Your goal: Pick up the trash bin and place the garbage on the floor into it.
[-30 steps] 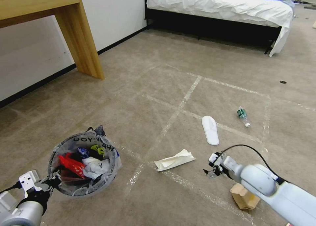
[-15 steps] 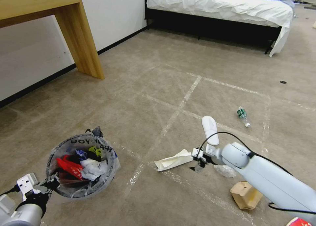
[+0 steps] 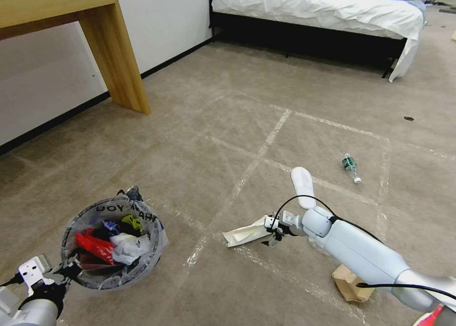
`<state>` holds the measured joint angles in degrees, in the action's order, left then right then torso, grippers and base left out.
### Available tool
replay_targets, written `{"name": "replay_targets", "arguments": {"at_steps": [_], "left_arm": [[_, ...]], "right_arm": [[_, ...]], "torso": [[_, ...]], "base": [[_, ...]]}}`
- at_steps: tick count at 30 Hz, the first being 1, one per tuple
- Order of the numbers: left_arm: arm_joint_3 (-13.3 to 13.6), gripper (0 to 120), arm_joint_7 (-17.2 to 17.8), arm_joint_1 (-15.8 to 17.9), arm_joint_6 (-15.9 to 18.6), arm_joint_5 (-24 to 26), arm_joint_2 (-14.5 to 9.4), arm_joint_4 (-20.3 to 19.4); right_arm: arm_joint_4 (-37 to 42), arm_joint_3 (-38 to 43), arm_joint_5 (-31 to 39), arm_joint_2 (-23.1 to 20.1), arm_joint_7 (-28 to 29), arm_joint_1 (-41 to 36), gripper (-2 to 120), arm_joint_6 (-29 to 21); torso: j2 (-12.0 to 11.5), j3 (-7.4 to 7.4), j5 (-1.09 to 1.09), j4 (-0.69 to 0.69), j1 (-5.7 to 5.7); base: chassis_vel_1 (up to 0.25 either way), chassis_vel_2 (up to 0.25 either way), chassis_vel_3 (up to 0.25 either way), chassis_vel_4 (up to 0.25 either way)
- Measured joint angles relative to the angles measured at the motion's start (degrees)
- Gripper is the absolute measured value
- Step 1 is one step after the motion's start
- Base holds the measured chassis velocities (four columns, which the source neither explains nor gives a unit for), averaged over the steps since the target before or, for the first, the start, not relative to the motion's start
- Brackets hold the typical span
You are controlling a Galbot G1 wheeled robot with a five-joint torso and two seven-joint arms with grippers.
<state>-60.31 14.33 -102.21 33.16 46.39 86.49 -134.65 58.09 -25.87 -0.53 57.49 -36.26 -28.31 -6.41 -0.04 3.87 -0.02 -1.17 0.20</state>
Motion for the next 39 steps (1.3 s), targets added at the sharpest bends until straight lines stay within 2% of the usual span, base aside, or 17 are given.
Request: {"name": "replay_targets", "arguments": {"at_steps": [11, 22, 32, 39], "left_arm": [[0.1, 1, -0.1, 0.9, -0.1, 0.0, -0.3, 1.2], [0.5, 1, -0.1, 1.5, -0.2, -0.1, -0.4, 2.0], [0.2, 1, -0.3, 1.0, -0.4, 0.0, -0.3, 2.0], [0.2, 1, -0.4, 0.7, -0.6, -0.3, 0.1, 1.8]], "right_arm": [[-4.8, 0.2, 0.8, 3.3, 3.1, 0.9, 100, 4.7], [-4.7, -1.2, 1.9, 4.8, 3.4, 2.8, 100, 4.8], [-9.7, -2.3, 0.5, 9.8, 4.7, 3.6, 100, 6.6], [-11.3, -1.6, -0.5, 10.1, 5.7, 2.9, 97, 7.1]], "torso": [[0.0, 0.0, 0.02, 0.0, 0.0], [0.0, -0.01, 0.0, 0.0, 0.0], [0.0, -0.01, 0.01, 0.0, 0.0], [0.0, 0.0, 0.01, 0.0, -0.01]], "base": [[0.0, 0.0, 0.0, 0.0], [0.0, 0.0, 0.0, 0.0], [0.0, 0.0, 0.0, 0.0], [0.0, 0.0, 0.0, 0.0]]}}
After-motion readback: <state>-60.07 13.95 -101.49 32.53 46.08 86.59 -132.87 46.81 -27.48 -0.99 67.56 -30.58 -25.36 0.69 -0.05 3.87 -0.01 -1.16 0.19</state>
